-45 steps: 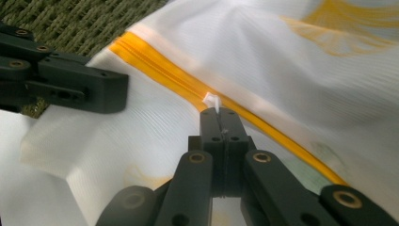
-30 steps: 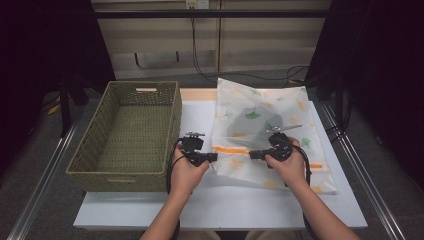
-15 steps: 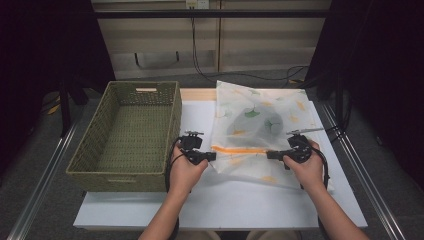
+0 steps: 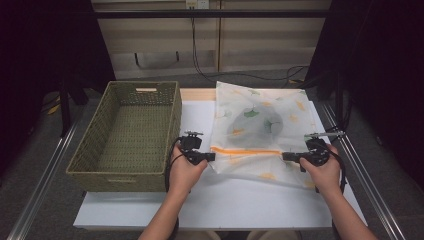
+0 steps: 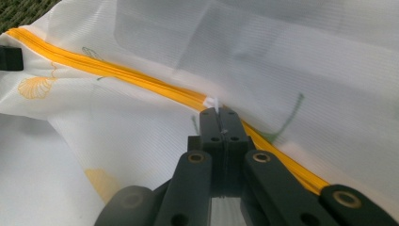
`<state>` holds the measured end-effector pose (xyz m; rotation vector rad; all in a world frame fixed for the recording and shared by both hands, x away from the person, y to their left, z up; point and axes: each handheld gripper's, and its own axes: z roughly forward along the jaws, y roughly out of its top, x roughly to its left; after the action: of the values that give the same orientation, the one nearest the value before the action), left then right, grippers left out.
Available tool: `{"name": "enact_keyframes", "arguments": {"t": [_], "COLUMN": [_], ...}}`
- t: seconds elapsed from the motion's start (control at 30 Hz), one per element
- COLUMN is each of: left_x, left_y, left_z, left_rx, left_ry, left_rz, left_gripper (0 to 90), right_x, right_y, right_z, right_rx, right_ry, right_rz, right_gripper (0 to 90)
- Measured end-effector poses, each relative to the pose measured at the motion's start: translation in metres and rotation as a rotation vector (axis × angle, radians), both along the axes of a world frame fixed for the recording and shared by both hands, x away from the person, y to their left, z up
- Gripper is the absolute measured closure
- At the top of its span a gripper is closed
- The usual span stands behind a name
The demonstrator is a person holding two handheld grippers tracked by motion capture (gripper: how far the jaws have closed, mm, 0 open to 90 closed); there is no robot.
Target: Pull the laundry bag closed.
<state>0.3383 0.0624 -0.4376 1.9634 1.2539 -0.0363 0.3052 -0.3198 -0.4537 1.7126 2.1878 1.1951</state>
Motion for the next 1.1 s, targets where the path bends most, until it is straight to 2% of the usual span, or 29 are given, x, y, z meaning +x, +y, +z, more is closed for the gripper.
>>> {"name": "enact_keyframes", "arguments": {"t": [0.03, 0.1, 0.13, 0.17, 0.2, 0.37, 0.6, 0.77, 0.97, 1.03, 1.1], "left_x": [0.0, -0.001, 0.0, -0.001, 0.0, 0.0, 0.001, 0.001, 0.001, 0.001, 0.001], "left_y": [0.001, -0.001, 0.001, -0.001, 0.0, 0.001, 0.002, 0.001, 0.001, 0.001, 0.001], "left_z": [0.0, 0.0, 0.0, -0.001, -0.001, -0.002, -0.003, -0.005, -0.005, -0.005, -0.006], "left_rx": [0.006, -0.011, 0.005, -0.009, 0.003, 0.006, 0.022, 0.023, 0.031, 0.031, 0.04], "left_ry": [0.0, 0.003, 0.005, 0.006, 0.006, 0.011, 0.025, 0.03, 0.03, 0.036, 0.037], "left_rz": [-0.008, 0.015, -0.007, 0.015, 0.001, 0.007, -0.008, -0.002, 0.001, 0.003, -0.002], "left_gripper": [89.8, 89.7, 89.7, 89.7, 89.7, 89.7, 89.7, 89.7, 89.7, 89.7, 89.7], "right_x": [-0.002, -0.004, -0.005, -0.006, -0.007, -0.011, -0.016, -0.021, -0.028, -0.031, -0.033], "right_y": [-0.004, -0.008, -0.011, -0.014, -0.016, -0.027, -0.045, -0.056, -0.078, -0.083, -0.088], "right_z": [0.0, 0.0, 0.0, -0.001, -0.001, -0.002, -0.001, -0.001, -0.002, -0.002, -0.002], "right_rx": [0.001, -0.001, 0.0, -0.002, 0.001, 0.001, -0.024, -0.02, -0.04, -0.024, -0.042], "right_ry": [-0.004, -0.006, -0.002, -0.003, -0.001, -0.002, -0.004, -0.003, -0.006, 0.008, -0.002], "right_rz": [-0.001, -0.011, -0.019, -0.027, -0.033, -0.054, -0.088, -0.113, -0.167, -0.185, -0.18], "right_gripper": [90.0, 90.0, 90.0, 90.0, 90.0, 90.0, 90.0, 90.0, 90.0, 90.0, 90.0]}}
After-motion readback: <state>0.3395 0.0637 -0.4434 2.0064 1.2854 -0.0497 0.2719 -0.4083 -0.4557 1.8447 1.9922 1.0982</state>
